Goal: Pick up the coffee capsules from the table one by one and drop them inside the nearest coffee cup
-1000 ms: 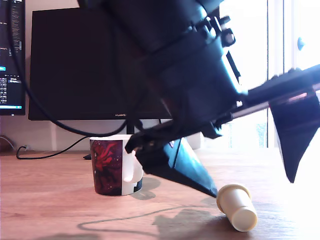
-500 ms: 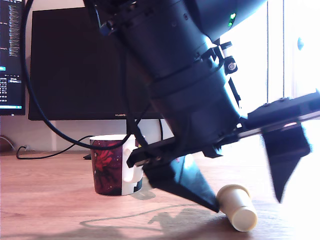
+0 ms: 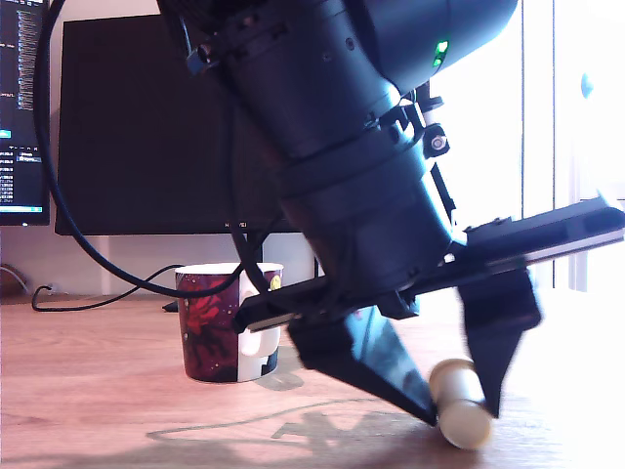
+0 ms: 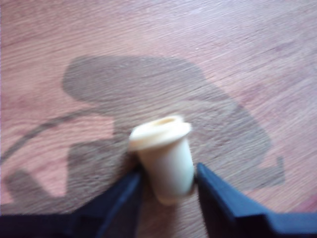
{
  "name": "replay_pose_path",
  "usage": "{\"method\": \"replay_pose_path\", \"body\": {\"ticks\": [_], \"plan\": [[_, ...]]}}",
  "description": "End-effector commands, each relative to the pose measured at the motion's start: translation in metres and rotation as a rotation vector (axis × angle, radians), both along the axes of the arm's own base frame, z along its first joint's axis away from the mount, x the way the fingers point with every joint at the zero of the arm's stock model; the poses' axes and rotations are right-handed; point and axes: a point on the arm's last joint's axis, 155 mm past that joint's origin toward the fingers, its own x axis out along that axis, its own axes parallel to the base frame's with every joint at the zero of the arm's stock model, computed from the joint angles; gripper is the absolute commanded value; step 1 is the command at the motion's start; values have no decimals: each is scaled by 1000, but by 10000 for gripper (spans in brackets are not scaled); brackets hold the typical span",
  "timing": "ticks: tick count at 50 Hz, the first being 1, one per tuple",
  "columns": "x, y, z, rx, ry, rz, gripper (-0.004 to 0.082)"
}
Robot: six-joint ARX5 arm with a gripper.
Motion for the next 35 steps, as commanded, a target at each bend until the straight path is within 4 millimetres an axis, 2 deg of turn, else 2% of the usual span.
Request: {"method": "replay_pose_path", "body": {"ticks": [1, 19, 35], "plan": [[-1, 2, -12, 31, 6, -9, 157], [-1, 2, -10, 70, -48, -102, 139], [-2, 6, 3, 126, -132, -238, 139]]}}
